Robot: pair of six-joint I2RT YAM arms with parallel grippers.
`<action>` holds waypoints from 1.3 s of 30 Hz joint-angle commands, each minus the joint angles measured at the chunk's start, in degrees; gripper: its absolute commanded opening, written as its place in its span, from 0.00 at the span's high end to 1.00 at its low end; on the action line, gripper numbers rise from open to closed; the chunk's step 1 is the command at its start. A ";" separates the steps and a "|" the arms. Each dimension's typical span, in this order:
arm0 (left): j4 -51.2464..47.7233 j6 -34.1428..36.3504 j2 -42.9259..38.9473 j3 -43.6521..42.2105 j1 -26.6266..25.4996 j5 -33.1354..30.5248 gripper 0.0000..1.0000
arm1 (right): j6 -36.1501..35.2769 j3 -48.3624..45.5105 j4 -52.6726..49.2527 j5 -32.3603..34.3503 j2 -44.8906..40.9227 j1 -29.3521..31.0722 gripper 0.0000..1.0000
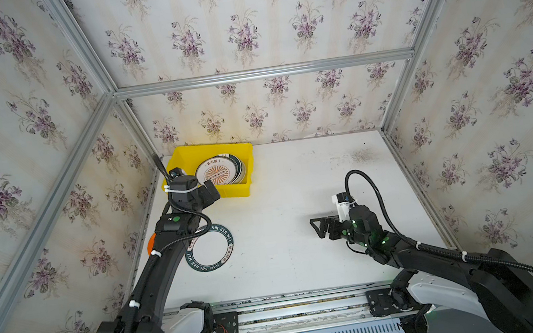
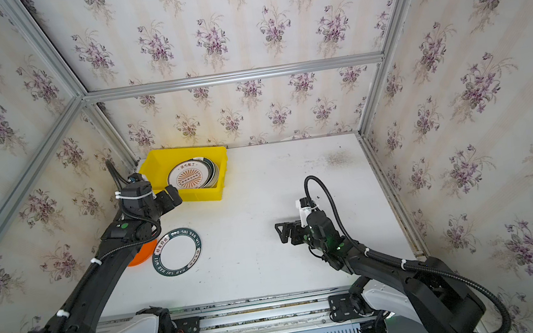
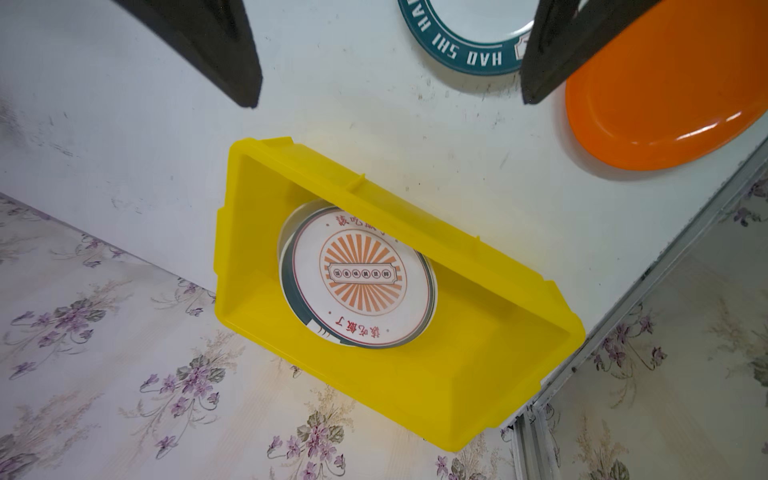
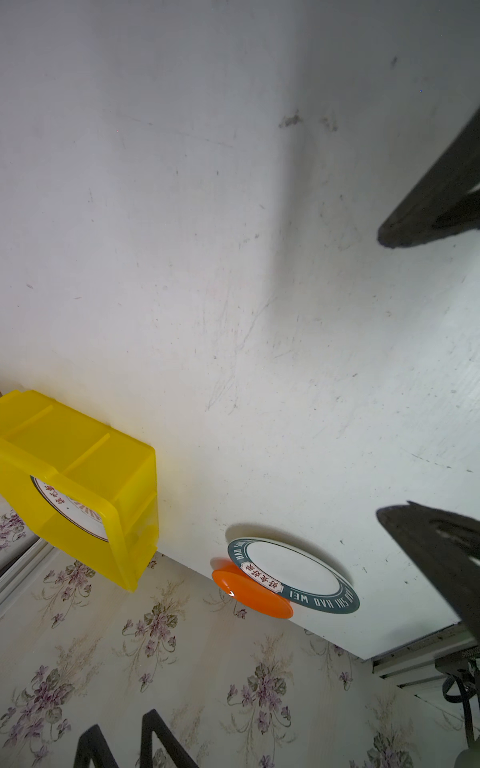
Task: Place the plates into the plastic bin on the countertop
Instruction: 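Move the left gripper over the HAO SHI HAO WEI plate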
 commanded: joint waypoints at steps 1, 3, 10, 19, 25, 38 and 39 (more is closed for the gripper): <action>-3.52 -6.75 -4.81 -4.90 -1.15 -2.30 0.00 | 1.05 0.27 1.21 -2.06 0.45 -0.06 0.02; -6.03 -9.12 -7.91 -8.31 -1.15 -2.88 0.00 | 1.31 0.31 1.18 -2.55 0.53 -0.06 0.02; -19.47 -12.63 -16.68 -13.12 -1.22 -3.46 0.00 | 1.54 0.65 1.28 -3.30 1.31 -0.06 0.02; -19.61 -17.22 -21.26 -21.47 -0.96 1.48 0.00 | 2.02 1.18 2.67 -3.45 3.30 -0.06 0.02; -18.64 -18.07 -21.01 -23.16 -0.93 3.04 0.00 | 1.25 1.15 1.74 -2.86 3.39 -0.02 0.02; -16.71 -19.99 -18.16 -28.40 -0.83 5.68 0.05 | -0.84 0.98 -3.19 -1.32 -1.69 -0.07 0.02; -16.46 -20.42 -18.05 -28.66 -0.75 5.51 0.05 | -1.24 1.03 -4.05 -1.00 -2.45 -0.09 0.02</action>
